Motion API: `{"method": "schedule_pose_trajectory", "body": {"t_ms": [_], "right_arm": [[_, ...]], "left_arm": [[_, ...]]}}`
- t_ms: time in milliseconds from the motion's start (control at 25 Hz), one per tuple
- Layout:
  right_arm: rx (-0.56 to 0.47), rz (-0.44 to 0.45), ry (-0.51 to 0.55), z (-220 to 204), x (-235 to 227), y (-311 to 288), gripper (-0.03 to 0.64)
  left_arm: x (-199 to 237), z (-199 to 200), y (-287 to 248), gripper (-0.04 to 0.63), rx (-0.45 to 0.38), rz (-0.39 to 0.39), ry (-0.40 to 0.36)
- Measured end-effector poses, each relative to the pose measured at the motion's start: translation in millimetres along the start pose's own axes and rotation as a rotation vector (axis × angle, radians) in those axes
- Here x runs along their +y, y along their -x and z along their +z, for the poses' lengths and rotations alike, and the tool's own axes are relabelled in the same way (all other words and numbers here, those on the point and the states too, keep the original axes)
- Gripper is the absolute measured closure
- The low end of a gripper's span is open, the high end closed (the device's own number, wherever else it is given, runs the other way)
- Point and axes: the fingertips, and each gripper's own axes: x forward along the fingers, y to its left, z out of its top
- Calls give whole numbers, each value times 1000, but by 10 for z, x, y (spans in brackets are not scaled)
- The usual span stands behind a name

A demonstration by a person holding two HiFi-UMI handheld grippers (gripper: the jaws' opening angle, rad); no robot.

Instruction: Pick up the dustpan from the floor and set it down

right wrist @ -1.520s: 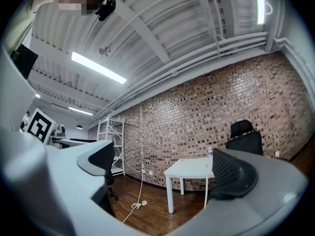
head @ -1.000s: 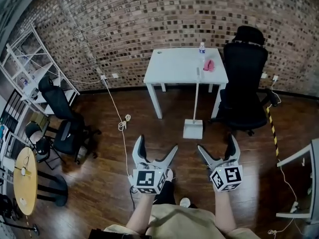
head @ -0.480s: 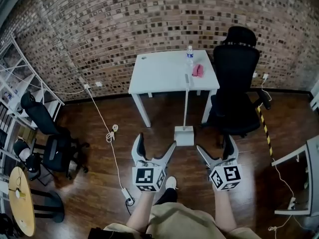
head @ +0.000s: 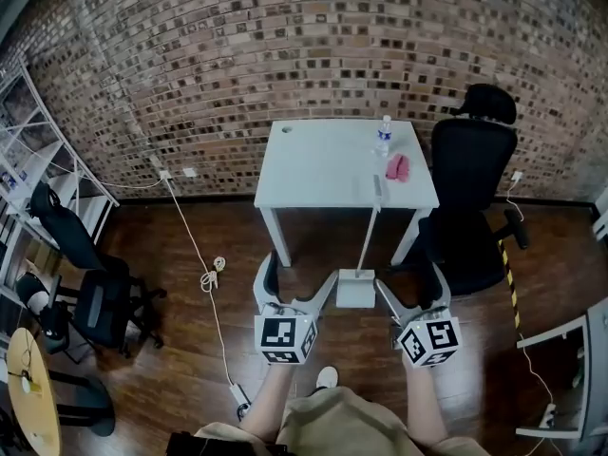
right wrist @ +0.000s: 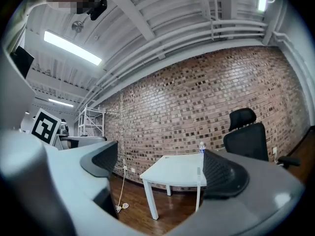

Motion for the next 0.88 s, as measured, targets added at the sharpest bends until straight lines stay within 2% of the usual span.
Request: {"method": "schedule_pose_trajectory", "body": {"t_ms": [200,360,640,880], "right_arm": [[20,-12,10,-100,-8,-311,87],[41,-45,-23,-251,-212,-386,118],[58,-52,3,-345,-663,-803,126],[30,-17,-18,-243,-1185,-1531,132]], "left_arm": [[304,-167,-281,92,28,-2,31],[295,-300,-443,107,52,-24,29],[204,-406,-1031,127,67,-41,33],[194,-260,-1811,146,52,-31,-32]]}}
